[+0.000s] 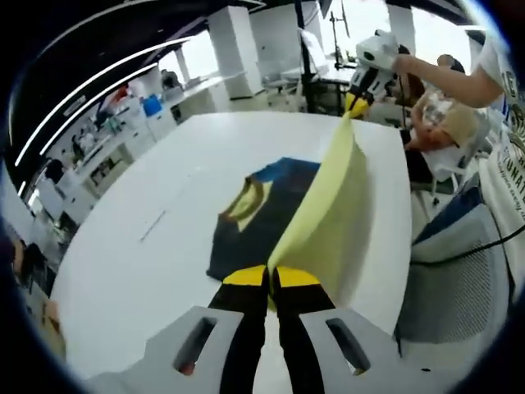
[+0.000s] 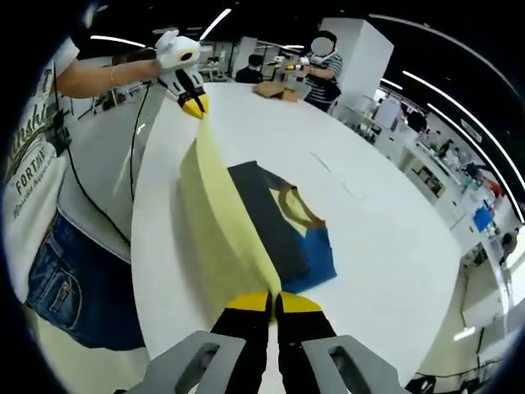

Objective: Fold the garment on the visible template until the final outline fits inside the template.

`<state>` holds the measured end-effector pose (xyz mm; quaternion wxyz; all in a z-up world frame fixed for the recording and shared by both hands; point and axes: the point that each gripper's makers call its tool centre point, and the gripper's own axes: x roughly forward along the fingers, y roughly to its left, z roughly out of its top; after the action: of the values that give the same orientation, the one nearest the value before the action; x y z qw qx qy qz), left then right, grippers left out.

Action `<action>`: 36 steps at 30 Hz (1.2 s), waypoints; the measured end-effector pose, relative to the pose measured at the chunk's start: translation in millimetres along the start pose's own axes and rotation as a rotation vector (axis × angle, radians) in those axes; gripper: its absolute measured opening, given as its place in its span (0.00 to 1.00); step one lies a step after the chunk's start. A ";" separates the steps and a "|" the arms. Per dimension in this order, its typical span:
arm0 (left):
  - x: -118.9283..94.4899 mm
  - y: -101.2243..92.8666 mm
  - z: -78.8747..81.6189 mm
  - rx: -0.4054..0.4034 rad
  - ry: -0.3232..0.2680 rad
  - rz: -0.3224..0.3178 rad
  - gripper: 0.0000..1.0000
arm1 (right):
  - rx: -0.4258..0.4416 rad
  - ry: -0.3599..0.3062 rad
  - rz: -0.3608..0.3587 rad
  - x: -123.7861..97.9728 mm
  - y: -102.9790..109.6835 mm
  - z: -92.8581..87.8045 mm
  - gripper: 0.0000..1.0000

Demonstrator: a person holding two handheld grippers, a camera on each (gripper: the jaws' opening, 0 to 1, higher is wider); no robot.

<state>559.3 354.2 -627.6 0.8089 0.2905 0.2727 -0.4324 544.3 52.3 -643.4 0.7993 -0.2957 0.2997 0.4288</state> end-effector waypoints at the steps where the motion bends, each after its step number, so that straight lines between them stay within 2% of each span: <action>1: 1.3 2.5 2.8 0.002 0.002 0.003 0.00 | 0.000 0.002 -0.015 1.3 -3.3 0.4 0.00; 5: 6.6 12.2 12.6 -0.033 -0.035 0.015 0.00 | -0.011 0.017 -0.061 7.1 -15.6 -0.8 0.00; 11: 13.6 26.3 15.6 -0.046 -0.045 0.040 0.00 | -0.013 0.013 -0.107 12.1 -30.8 2.5 0.00; 16: 19.1 42.1 16.0 -0.071 -0.052 0.073 0.00 | -0.027 -0.004 -0.152 20.3 -49.0 12.7 0.00; 26: 25.4 63.9 19.9 -0.107 -0.065 0.124 0.00 | -0.041 0.014 -0.212 34.3 -75.0 23.0 0.00; 32: 29.1 76.9 27.6 -0.103 -0.083 0.160 0.00 | -0.045 0.021 -0.268 40.3 -92.3 29.7 0.00; 36: 36.3 86.4 29.9 -0.089 -0.071 0.193 0.00 | -0.040 0.031 -0.299 46.4 -103.4 33.6 0.00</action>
<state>656.5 352.9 -612.1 0.8680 0.2638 0.2333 -0.3500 662.1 53.1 -633.4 0.8435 -0.3594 0.2560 0.3063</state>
